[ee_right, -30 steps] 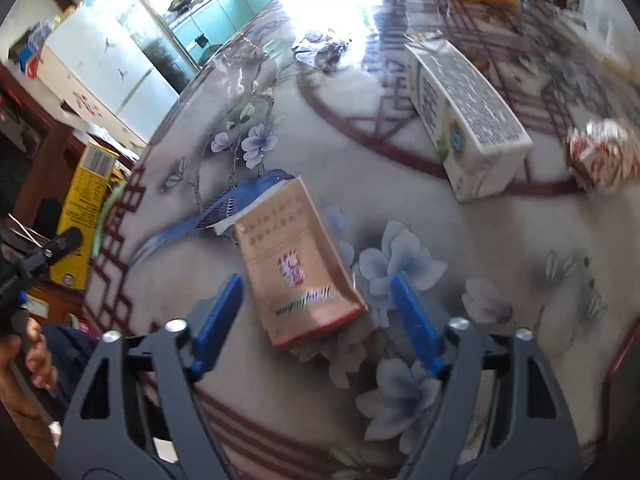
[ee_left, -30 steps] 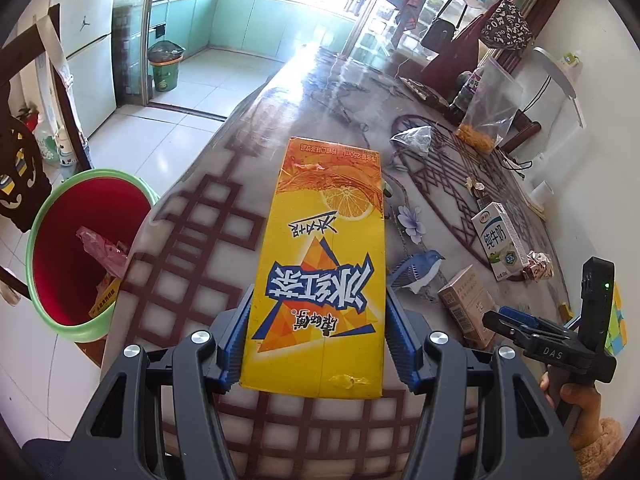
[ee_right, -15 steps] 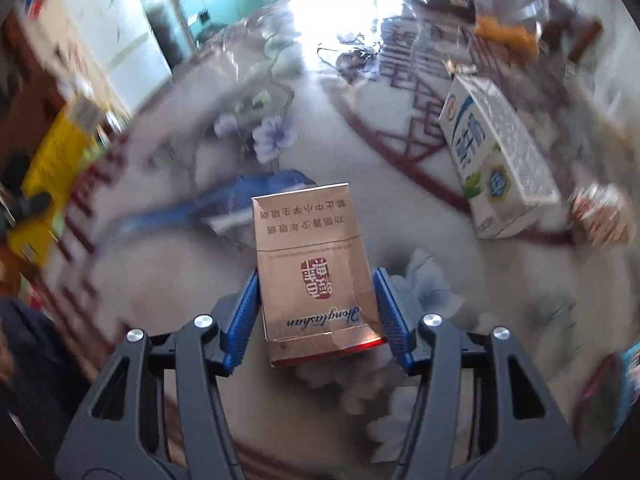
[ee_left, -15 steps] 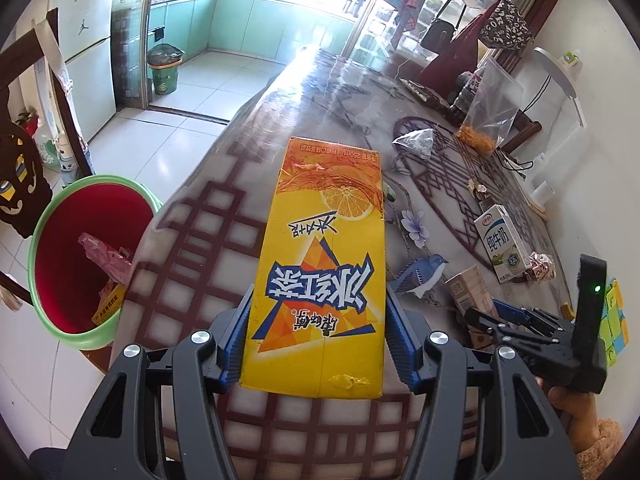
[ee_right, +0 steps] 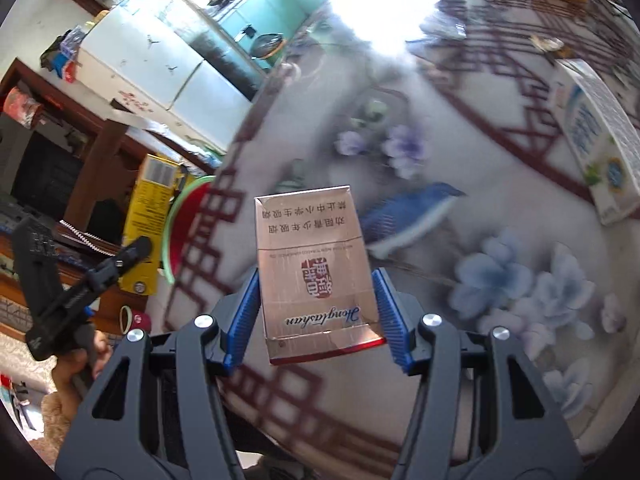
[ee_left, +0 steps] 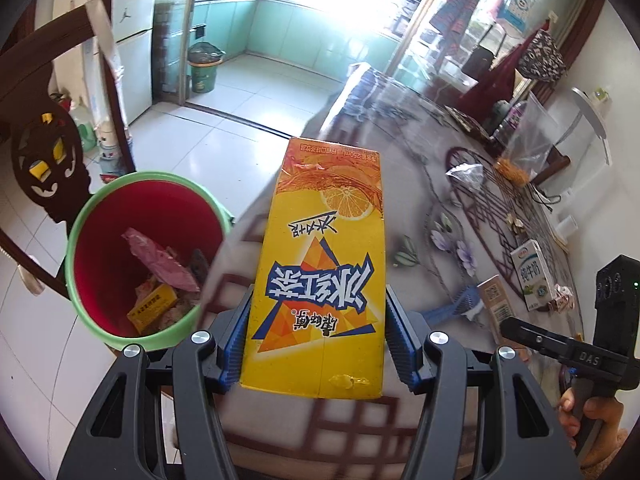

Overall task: Collect trash
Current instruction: 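Lower both grippers over the red bucket and open them to drop the items, then grasp the white milk carton with the left gripper while the right grasps the crumpled paper wrapper, then carry the milk carton and crumpled paper over the red bucket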

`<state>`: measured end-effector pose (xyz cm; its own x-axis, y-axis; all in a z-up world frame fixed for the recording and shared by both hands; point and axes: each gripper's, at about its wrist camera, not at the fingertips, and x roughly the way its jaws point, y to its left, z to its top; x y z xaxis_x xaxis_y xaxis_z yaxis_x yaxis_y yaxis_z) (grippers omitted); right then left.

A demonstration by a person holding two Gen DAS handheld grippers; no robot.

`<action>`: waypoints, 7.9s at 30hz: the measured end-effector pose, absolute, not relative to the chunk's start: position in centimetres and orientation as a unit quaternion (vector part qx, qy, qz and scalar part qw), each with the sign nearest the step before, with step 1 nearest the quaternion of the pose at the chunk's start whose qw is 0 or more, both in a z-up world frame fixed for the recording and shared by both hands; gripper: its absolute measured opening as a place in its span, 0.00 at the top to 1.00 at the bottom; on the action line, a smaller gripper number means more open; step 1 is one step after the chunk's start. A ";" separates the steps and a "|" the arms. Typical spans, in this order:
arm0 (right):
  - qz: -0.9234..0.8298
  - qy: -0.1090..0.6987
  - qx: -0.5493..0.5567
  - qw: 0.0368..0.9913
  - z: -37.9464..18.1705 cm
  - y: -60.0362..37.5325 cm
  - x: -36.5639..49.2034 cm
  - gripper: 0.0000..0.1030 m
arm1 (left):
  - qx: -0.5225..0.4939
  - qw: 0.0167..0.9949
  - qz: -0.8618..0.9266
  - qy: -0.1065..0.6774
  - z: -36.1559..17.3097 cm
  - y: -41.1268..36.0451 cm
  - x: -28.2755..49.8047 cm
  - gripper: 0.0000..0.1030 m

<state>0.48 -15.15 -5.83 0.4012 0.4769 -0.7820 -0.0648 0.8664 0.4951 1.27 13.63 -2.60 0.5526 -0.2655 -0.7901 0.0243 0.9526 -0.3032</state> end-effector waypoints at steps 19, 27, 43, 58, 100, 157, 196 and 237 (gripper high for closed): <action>0.219 0.521 0.113 0.817 -4.6 -3.8 4.3 0.47 | -0.214 0.883 0.020 0.417 -4.0 25.3 3.2 0.46; 0.230 0.483 0.024 0.845 -3.2 2.1 5.1 0.47 | -0.236 0.865 0.072 0.437 -6.3 28.2 3.7 0.46; 0.287 0.495 0.068 0.817 -2.5 9.6 10.3 0.47 | -0.251 0.837 0.092 0.477 -8.7 29.3 4.4 0.45; 0.275 0.529 0.061 0.800 -5.2 11.2 11.0 0.47 | -0.288 0.839 0.120 0.446 -8.3 30.3 3.5 0.33; -0.151 0.416 0.051 0.895 -1.2 -31.1 -2.2 0.14 | -0.111 0.887 0.087 0.441 -6.4 21.2 4.8 0.33; -0.183 0.437 0.259 0.842 -6.2 -44.1 -0.3 0.55 | 0.015 0.824 -0.222 0.522 -4.1 -27.0 6.8 0.21; -0.152 0.400 0.060 0.902 -2.0 -35.5 -0.6 0.55 | -0.005 0.854 -0.197 0.482 -2.6 -6.1 0.8 0.66; 0.086 0.394 -0.083 0.911 2.5 -8.4 -1.4 0.55 | -0.138 0.887 -0.002 0.441 -2.7 18.7 0.0 0.66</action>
<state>-1.42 -8.44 2.55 0.6741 0.0912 -0.7330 -0.2218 0.9716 -0.0830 0.03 18.70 -2.74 0.6117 -0.1256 -0.7811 -0.1176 0.9619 -0.2467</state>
